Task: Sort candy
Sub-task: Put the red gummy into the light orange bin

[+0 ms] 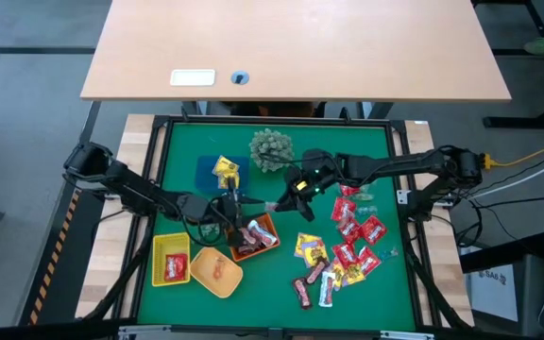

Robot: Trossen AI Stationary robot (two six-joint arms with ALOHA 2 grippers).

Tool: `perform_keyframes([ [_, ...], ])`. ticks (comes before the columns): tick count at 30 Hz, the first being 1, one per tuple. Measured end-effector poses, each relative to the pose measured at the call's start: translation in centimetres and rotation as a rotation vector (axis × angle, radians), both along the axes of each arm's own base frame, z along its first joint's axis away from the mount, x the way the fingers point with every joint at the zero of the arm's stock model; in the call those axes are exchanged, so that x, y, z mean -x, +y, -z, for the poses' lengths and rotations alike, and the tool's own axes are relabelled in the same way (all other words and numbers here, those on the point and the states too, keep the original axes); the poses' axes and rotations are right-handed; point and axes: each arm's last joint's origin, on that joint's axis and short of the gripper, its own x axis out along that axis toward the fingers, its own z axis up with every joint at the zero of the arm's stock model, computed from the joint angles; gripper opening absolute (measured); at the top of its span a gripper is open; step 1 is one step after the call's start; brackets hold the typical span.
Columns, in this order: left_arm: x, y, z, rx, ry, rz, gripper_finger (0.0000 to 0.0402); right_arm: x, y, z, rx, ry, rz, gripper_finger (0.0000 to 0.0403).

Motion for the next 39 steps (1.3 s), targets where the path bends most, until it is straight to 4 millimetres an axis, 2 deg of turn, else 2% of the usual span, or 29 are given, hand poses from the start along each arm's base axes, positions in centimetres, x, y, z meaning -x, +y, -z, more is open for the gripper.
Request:
perform_keyframes([
  [5, -0.1, 0.5, -0.1, 0.004, -0.015, -0.018, 0.0131, 0.0, 0.0, -0.1, 0.001, -0.007, 0.001, 0.0060],
  [12, -0.4, 1.3, -0.1, 0.009, -0.014, 0.082, 0.0131, -0.2, 0.0, -0.4, 0.003, -0.046, 0.000, 0.0060],
  [21, -0.4, 1.3, -0.1, 0.009, -0.014, 0.086, 0.0127, -0.2, 0.0, -0.4, 0.003, -0.044, 0.000, 0.0060],
  [25, -0.4, 1.3, -0.1, 0.009, -0.013, 0.084, 0.0102, -0.2, 0.0, -0.4, 0.003, -0.044, 0.000, 0.0060],
  [34, -0.4, 1.3, -0.1, 0.012, -0.014, 0.085, 0.0009, -0.2, 0.0, -0.4, -0.004, -0.040, 0.004, 0.0060],
  [39, -0.4, 1.2, -0.1, 0.013, -0.013, 0.085, 0.0004, -0.2, 0.0, -0.4, -0.010, -0.036, 0.007, 0.0067],
])
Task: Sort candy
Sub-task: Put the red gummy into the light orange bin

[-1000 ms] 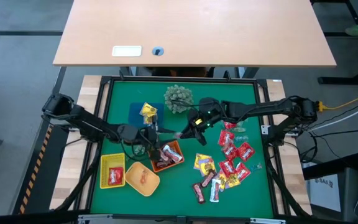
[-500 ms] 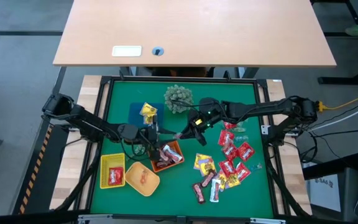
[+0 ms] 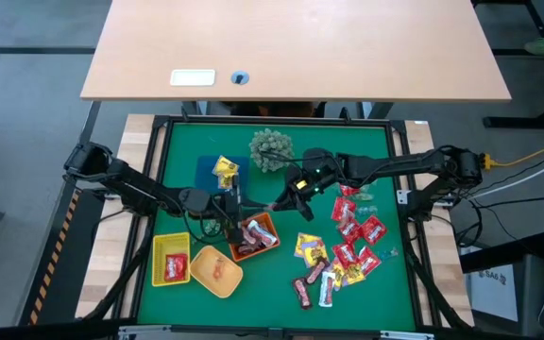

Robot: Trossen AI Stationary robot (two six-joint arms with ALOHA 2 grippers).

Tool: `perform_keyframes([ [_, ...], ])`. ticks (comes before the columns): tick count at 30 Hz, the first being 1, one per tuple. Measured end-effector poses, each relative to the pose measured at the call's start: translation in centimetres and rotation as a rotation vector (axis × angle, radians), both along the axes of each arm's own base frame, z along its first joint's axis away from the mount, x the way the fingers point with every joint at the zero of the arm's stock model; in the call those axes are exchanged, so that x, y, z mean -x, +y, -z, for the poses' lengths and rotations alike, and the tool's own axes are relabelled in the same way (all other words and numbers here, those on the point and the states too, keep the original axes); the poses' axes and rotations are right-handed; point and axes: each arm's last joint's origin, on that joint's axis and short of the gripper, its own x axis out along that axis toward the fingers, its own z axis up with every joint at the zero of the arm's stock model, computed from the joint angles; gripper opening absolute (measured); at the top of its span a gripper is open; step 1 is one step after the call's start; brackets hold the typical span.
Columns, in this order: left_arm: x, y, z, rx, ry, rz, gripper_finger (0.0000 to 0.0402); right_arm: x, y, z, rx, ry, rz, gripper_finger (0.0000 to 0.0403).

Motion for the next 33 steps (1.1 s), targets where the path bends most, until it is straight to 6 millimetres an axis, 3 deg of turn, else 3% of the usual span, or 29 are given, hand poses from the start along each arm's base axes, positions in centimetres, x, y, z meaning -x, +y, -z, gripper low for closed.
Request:
perform_keyframes([
  [9, 0.1, -0.3, 0.0, 0.001, -0.001, 0.009, 0.0000, 0.0, -0.1, 0.0, -0.008, 0.010, 0.028, 0.0176],
  [13, 0.3, -1.0, -0.3, 0.011, -0.011, 0.036, 0.0000, 0.4, -0.4, -0.3, -0.065, 0.005, -0.073, 0.0208],
  [18, 1.1, -2.3, -1.1, 0.119, -0.043, 0.106, 0.0000, 1.6, -0.7, -1.6, -0.161, -0.013, -0.260, 0.0222],
  [25, 2.8, -5.1, -1.5, 0.361, 0.049, 0.335, 0.0000, 3.2, -0.4, -1.9, -0.124, 0.046, -0.291, 0.0222],
  [28, 3.7, -6.1, -1.2, 0.456, 0.150, 0.401, 0.0000, 3.6, -0.4, -1.3, -0.107, 0.105, -0.280, 0.0223],
  [33, 5.4, -7.6, 0.6, 0.695, 0.460, 0.442, 0.0000, 4.2, -0.6, -0.2, -0.036, 0.236, -0.183, 0.0223],
])
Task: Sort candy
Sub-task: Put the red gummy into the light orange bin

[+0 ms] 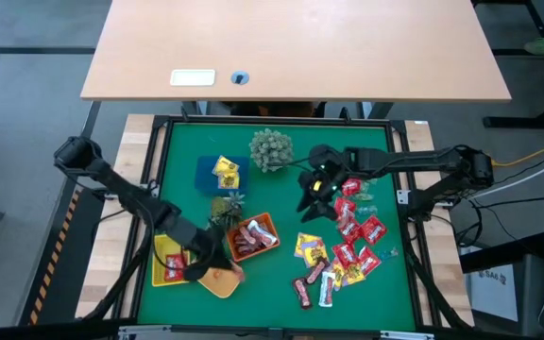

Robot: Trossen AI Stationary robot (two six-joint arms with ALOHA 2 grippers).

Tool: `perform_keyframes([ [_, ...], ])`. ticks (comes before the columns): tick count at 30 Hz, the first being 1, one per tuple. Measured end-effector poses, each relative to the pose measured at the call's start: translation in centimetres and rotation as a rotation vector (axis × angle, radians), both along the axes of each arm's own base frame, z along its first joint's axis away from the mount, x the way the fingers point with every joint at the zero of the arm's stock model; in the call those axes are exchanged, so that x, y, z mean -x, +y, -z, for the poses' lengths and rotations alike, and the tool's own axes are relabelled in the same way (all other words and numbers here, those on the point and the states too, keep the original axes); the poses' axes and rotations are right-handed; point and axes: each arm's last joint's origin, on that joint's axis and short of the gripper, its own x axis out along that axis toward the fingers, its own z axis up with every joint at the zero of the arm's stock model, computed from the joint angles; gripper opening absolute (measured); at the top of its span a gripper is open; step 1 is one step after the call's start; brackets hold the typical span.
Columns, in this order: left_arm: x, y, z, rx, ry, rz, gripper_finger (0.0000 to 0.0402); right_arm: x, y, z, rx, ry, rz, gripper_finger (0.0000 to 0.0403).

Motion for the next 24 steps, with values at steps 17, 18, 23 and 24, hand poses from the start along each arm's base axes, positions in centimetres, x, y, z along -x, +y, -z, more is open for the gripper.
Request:
perform_keyframes([
  [17, 2.3, -1.2, 2.3, 0.340, 0.527, -0.188, 0.0000, 2.2, 0.1, 1.8, 0.141, 0.198, -0.077, 0.0223],
  [18, 2.3, -1.1, 2.4, 0.368, 0.561, -0.219, 0.0000, 2.3, 0.1, 1.8, 0.152, 0.201, -0.094, 0.0223],
  [23, 2.6, -0.8, 3.0, 0.488, 0.703, -0.358, 0.0009, 3.0, 0.2, 2.2, 0.193, 0.218, -0.176, 0.0223],
  [24, 2.7, -0.8, 3.0, 0.517, 0.725, -0.380, 0.0016, 3.2, 0.2, 2.2, 0.199, 0.224, -0.192, 0.0223],
])
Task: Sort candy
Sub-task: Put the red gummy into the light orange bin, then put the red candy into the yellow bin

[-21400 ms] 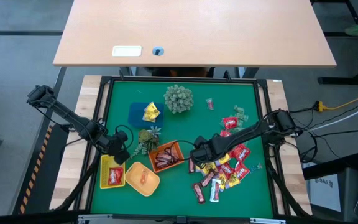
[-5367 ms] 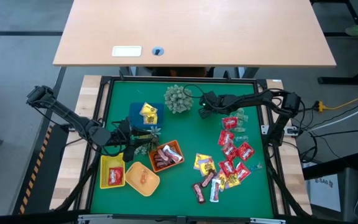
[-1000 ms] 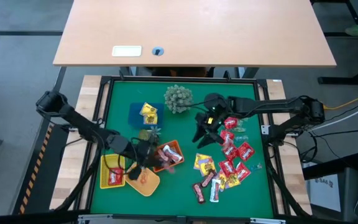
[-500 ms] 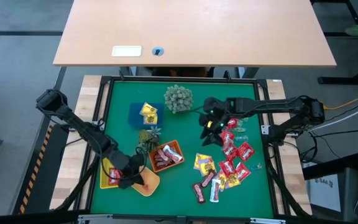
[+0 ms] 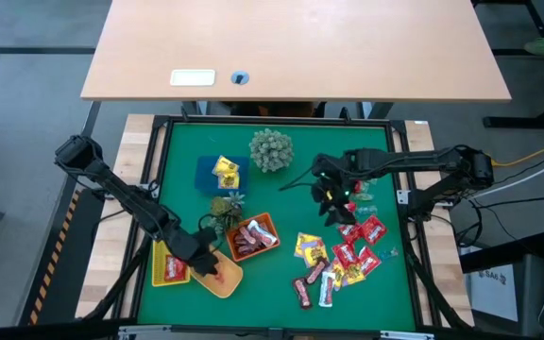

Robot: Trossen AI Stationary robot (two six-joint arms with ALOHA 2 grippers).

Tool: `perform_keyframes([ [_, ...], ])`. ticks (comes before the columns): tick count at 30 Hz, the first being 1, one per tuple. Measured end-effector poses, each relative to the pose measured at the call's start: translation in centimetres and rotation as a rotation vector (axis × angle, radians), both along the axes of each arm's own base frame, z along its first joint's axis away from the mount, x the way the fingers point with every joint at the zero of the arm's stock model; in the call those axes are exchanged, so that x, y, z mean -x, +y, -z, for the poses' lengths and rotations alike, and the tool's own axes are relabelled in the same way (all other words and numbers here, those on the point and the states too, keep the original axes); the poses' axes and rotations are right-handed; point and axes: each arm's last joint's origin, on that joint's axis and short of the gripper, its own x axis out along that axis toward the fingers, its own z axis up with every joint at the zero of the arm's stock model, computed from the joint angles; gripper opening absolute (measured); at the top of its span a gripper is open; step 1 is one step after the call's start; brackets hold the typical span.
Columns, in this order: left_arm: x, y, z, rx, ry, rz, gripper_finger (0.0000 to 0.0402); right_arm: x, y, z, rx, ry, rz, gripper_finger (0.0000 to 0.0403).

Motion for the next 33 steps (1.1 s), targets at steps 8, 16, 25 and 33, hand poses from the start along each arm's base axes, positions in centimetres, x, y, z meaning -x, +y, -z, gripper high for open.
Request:
perform_keyframes([
  [8, 0.1, 0.0, 0.1, 0.103, 0.088, -0.114, 0.0100, 1.6, 0.2, 0.4, 0.043, 0.051, -0.186, 0.0223],
  [16, -0.3, -0.2, -0.3, 0.142, 0.042, -0.144, 0.0130, 1.9, 0.2, 0.8, 0.031, 0.090, -0.170, 0.0223],
  [25, -1.5, 0.1, -1.9, 0.076, -0.254, -0.370, 0.0129, 2.6, 0.0, 1.0, 0.119, 0.178, -0.151, 0.0223],
  [33, -3.1, 2.2, -3.6, -0.283, -0.561, -0.500, 0.0128, 3.6, -1.0, 0.9, 0.519, 0.325, -0.036, 0.0223],
])
